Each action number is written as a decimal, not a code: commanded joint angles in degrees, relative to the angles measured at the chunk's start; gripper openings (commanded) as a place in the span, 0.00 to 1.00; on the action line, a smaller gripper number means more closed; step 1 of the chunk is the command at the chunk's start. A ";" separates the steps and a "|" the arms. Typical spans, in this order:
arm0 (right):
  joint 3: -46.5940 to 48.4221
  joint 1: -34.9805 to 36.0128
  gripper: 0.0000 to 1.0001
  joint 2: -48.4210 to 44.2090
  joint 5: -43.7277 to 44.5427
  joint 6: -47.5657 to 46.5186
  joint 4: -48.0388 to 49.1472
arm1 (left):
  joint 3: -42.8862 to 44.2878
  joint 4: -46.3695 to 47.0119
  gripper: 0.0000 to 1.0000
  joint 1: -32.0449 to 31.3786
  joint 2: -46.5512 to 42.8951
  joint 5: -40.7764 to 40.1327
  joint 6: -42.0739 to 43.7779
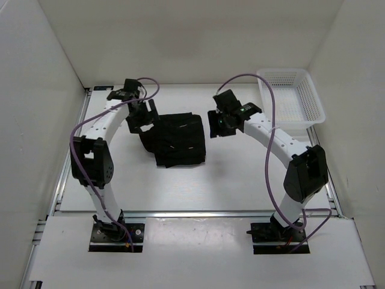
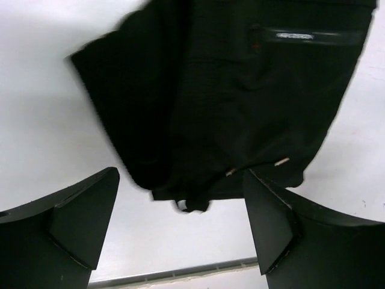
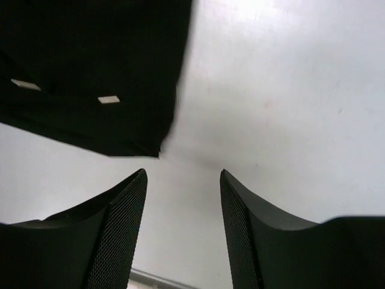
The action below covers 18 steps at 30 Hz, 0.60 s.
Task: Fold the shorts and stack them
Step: Fold the shorts
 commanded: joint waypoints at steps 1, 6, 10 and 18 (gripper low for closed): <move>-4.25 -0.11 0.57 -2.14 -3.49 2.02 2.38 | 5.92 -1.53 0.95 -2.68 4.26 -2.91 -2.17; -7.69 -0.11 0.61 -3.91 -3.49 3.25 2.38 | 11.73 -2.15 0.81 -4.01 12.96 -2.39 -2.70; -8.30 -0.63 0.61 -4.53 -2.96 3.25 1.86 | 16.82 -3.46 0.45 -4.80 17.98 2.01 -1.65; -10.23 -2.83 0.60 -6.20 -0.86 1.59 1.94 | 14.04 -4.08 0.10 -4.27 9.84 1.40 -0.42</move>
